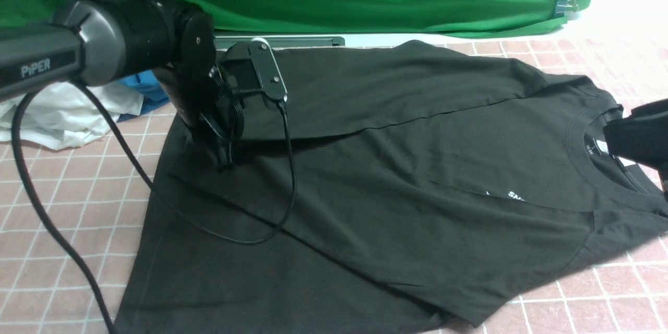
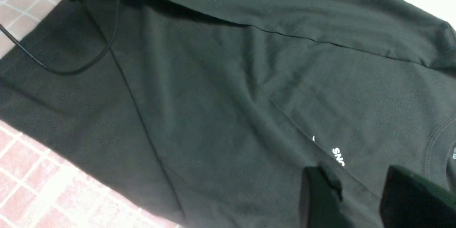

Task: Fold a long-sleeved shirt over a pink coffee tablecloth.
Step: 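Fold the left side of the dark shirt inward over its body with the left gripper, then grasp the near edge of the shirt at its hem and shoulder corners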

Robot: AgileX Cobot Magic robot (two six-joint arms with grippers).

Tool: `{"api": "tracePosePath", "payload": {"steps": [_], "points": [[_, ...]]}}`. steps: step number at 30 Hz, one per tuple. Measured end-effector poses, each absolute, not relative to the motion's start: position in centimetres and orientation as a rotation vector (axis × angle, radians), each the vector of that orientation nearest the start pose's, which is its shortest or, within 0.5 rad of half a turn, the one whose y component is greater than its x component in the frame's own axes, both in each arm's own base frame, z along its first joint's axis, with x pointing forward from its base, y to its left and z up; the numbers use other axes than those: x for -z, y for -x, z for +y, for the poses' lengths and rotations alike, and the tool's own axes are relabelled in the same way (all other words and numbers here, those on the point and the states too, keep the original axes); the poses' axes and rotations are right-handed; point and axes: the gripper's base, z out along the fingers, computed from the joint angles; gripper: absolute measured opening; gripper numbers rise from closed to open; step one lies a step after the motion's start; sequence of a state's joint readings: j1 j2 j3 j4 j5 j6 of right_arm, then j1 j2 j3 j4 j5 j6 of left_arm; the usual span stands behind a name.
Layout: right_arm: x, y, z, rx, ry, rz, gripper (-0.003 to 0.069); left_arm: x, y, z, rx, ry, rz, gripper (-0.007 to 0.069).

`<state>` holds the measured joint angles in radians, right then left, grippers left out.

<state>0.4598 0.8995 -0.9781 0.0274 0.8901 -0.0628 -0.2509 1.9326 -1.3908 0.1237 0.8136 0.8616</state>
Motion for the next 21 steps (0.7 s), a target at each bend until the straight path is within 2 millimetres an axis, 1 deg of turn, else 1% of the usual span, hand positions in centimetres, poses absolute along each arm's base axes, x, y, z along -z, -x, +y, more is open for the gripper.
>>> {"api": "tracePosePath", "payload": {"steps": [2, 4, 7, 8, 9, 10, 11, 12, 13, 14, 15, 16, 17, 18, 20, 21], "points": [[-37.1, -14.8, 7.6, -0.237, 0.588, 2.231, 0.0243, -19.6, -38.5, -9.2, -0.23, -1.569, 2.428, 0.0048], [-37.1, -14.8, 7.5, -0.233, 0.597, 2.233, 0.0242, -19.4, -38.0, -9.3, -0.159, -1.538, 2.5, 0.0084], [-37.0, -14.8, 7.5, -0.228, 0.607, 2.235, 0.0242, -19.3, -37.4, -9.3, -0.119, -1.542, 2.562, 0.0172], [-37.0, -14.7, 7.5, -0.227, 0.61, 2.237, 0.0242, -19.3, -37.3, -9.3, -0.11, -1.541, 2.58, 0.0206], [-37.0, -14.7, 7.5, -0.225, 0.614, 2.239, 0.0242, -19.4, -37.1, -9.2, -0.103, -1.532, 2.606, 0.0269], [-37.0, -14.7, 7.5, -0.224, 0.616, 2.24, 0.0242, -19.6, -36.9, -9.2, -0.097, -1.518, 2.625, 0.0308], [-37.0, -14.7, 7.5, -0.223, 0.618, 2.243, 0.0242, -19.9, -36.7, -9.1, -0.092, -1.499, 2.647, 0.0365], [-37.0, -14.7, 7.5, -0.223, 0.618, 2.243, 0.0242, -20.0, -36.6, -9.1, -0.092, -1.499, 2.648, 0.0374], [-36.9, -14.7, 7.5, -0.221, 0.621, 2.247, 0.0242, -21.0, -36.1, -9.0, -0.09, -1.466, 2.662, 0.0434], [-36.9, -14.7, 7.5, -0.221, 0.622, 2.249, 0.0242, -21.7, -35.7, -8.9, -0.084, -1.445, 2.666, 0.0457], [-36.9, -14.7, 7.5, -0.221, 0.622, 2.249, 0.0242, -21.7, -35.7, -8.9, -0.081, -1.444, 2.669, 0.046], [-36.9, -14.6, 7.5, -0.219, 0.626, 2.251, 0.0242, -23.0, -34.8, -8.9, -0.073, -1.43, 2.657, 0.0468], [-36.9, -14.6, 7.5, -0.218, 0.627, 2.255, 0.0242, -23.7, -34.1, -9.0, -0.063, -1.429, 2.642, 0.0461], [-36.9, -14.6, 7.5, -0.218, 0.628, 2.255, 0.0242, -24.1, -33.3, -9.1, -0.053, -1.437, 2.625, 0.0447], [-36.9, -14.6, 7.5, -0.216, 0.633, 2.257, 0.0242, -24.6, -31.5, -9.4, -0.012, -1.48, 2.583, 0.0388], [-36.8, -14.6, 7.4, -0.215, 0.634, 2.257, 0.0242, -24.6, -31.0, -9.4, 0.0, -1.499, 2.572, 0.0375]]}}
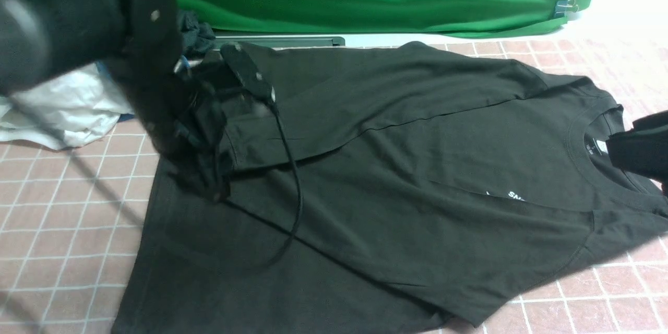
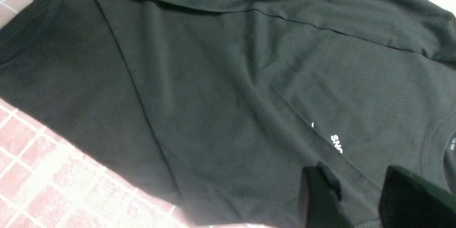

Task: Fold a long-sleeved shirt over a pink coffee tablecloth.
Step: 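Grasp the near edge of the shirt at its hem and shoulder corners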

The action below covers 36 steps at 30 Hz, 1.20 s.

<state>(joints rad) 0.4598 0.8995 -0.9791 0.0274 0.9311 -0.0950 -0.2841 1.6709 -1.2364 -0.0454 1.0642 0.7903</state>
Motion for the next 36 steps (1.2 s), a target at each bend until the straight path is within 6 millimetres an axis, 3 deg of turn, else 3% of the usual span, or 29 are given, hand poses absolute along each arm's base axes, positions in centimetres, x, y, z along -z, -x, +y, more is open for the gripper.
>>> {"api": "tracePosePath", "payload": {"steps": [2, 4, 6, 9, 14, 22, 30, 36], "points": [[-36.8, -14.6, 7.4, -0.208, 0.649, 2.257, 0.0242, -23.5, -27.4, -9.4, 0.14, -1.541, 2.591, 0.0278], [-36.8, -14.6, 7.4, -0.207, 0.651, 2.256, 0.0242, -22.8, -26.3, -9.2, 0.177, -1.544, 2.612, 0.0254], [-36.8, -14.6, 7.4, -0.205, 0.655, 2.255, 0.0242, -21.2, -23.7, -8.5, 0.211, -1.581, 2.645, 0.0234], [-36.8, -14.6, 7.4, -0.205, 0.657, 2.257, 0.0242, -19.3, -21.8, -7.7, 0.181, -1.649, 2.618, 0.026], [-36.8, -14.5, 7.5, -0.222, 0.658, 2.262, 0.0242, -15.6, -19.0, -6.0, 0.076, -1.981, 2.471, 0.0387], [-36.8, -14.4, 7.7, -0.248, 0.675, 2.258, 0.0242, -15.0, -19.1, -5.6, -0.058, -1.988, 2.364, 0.0426], [-36.8, -14.4, 7.7, -0.25, 0.674, 2.257, 0.0242, -15.7, -19.6, -5.7, -0.117, -1.942, 2.294, 0.0336], [-36.9, -14.5, 7.8, -0.252, 0.67, 2.245, 0.0242, -16.0, -20.0, -5.5, -0.18, -1.973, 2.243, 0.0321]]}}
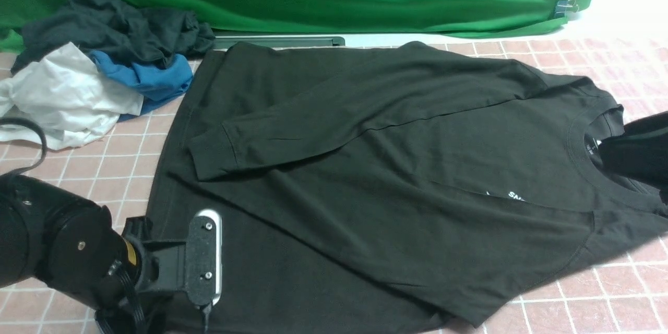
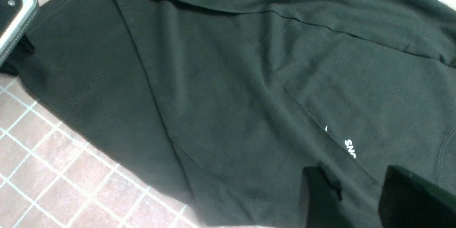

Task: Fold a long-sleeved shirt over a pink coffee tablecloth.
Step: 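Grasp the near edge of the shirt at its hem and shoulder corners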

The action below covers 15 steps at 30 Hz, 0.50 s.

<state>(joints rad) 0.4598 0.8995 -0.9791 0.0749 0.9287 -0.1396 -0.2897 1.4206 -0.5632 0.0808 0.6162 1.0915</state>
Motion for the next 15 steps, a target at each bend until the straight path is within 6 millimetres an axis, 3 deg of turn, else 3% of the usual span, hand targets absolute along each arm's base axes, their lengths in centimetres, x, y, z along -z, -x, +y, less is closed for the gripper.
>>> {"api": "tracePosePath", "payload": {"steps": [7, 11, 15], "points": [[-36.89, -14.46, 7.77, -0.252, 0.67, 2.244, 0.0242, -15.71, -19.93, -5.13, -0.213, -2.059, 2.24, 0.0318], [-36.89, -14.46, 7.77, -0.252, 0.67, 2.244, 0.0242, -15.73, -19.97, -5.03, -0.232, -2.076, 2.23, 0.0278], [-36.89, -14.45, 7.77, -0.253, 0.67, 2.244, 0.0242, -15.86, -20.47, -4.76, -0.314, -2.066, 2.202, 0.0076]]}}
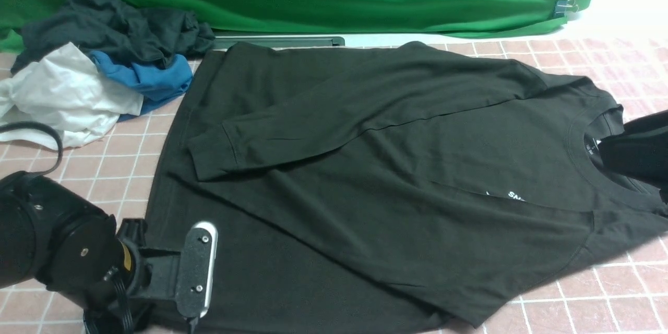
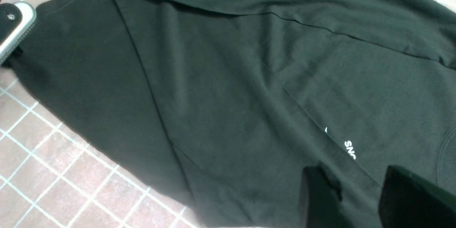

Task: Fold a long-sleeved shirt over a pink coffee tablecloth.
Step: 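Grasp the near edge of the shirt at its hem and shoulder corners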

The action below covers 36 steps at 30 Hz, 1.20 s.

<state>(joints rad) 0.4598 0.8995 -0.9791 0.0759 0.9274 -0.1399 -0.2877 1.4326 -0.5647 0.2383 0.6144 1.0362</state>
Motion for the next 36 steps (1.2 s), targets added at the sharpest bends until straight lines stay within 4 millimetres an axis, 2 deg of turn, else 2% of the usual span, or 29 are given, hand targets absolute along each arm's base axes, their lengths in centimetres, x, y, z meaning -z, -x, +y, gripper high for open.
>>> {"api": "tracePosePath", "payload": {"steps": [2, 4, 8, 13, 15, 16, 17, 18, 19, 20, 22, 25, 29, 33, 36], "points": [[-36.9, -14.5, 7.8, -0.253, 0.67, 2.243, 0.0242, -16.1, -20.7, -4.8, -0.32, -2.008, 2.234, 0.0037], [-36.9, -14.5, 7.8, -0.253, 0.67, 2.243, 0.0242, -16.3, -21.0, -4.9, -0.316, -1.952, 2.272, 0.0033], [-36.9, -14.5, 7.8, -0.253, 0.67, 2.245, 0.0242, -18.5, -21.9, -5.6, -0.222, -1.692, 2.464, 0.0031], [-35.9, -15.0, 8.0, -0.212, 0.733, 2.272, 0.0242, -20.8, -21.8, -5.9, -0.143, -1.497, 2.591, 0.0031], [-34.0, -15.6, 8.2, -0.162, 0.832, 2.312, 0.0242, -21.5, -21.4, -5.9, -0.134, -1.45, 2.608, 0.0031], [-32.3, -16.1, 8.4, -0.128, 0.916, 2.347, 0.0242, -21.9, -21.3, -5.8, -0.134, -1.423, 2.61, 0.0031], [-32.1, -16.1, 8.4, -0.124, 0.928, 2.347, 0.0242, -21.9, -21.2, -5.8, -0.134, -1.422, 2.609, 0.0031], [-30.0, -16.7, 8.6, -0.079, 1.044, 2.373, 0.0242, -22.3, -21.0, -5.8, -0.125, -1.384, 2.607, 0.0031], [-29.1, -16.9, 8.7, -0.061, 1.094, 2.382, 0.0243, -22.4, -21.0, -5.8, -0.12, -1.371, 2.608, 0.0031], [-27.0, -17.7, 8.8, 0.006, 1.214, 2.397, 0.0258, -22.8, -20.7, -5.9, -0.107, -1.344, 2.598, 0.0031], [-25.1, -18.8, 8.7, 0.104, 1.322, 2.408, 0.0295, -23.4, -20.5, -5.9, -0.091, -1.314, 2.583, 0.0031], [-22.6, -20.7, 8.7, 0.266, 1.485, 2.417, 0.0396, -24.1, -20.2, -5.9, -0.092, -1.282, 2.538, 0.0031], [-20.3, -22.2, 8.9, 0.32, 1.583, 2.433, 0.0469, -24.7, -20.1, -5.9, -0.097, -1.263, 2.505, 0.0031], [-18.0, -23.1, 9.0, 0.307, 1.632, 2.484, 0.0486, -25.0, -19.9, -5.9, -0.089, -1.248, 2.49, 0.0031], [-16.9, -24.0, 8.8, 0.291, 1.605, 2.486, 0.0489, -25.3, -19.7, -5.9, -0.091, -1.243, 2.481, 0.0031]]}}
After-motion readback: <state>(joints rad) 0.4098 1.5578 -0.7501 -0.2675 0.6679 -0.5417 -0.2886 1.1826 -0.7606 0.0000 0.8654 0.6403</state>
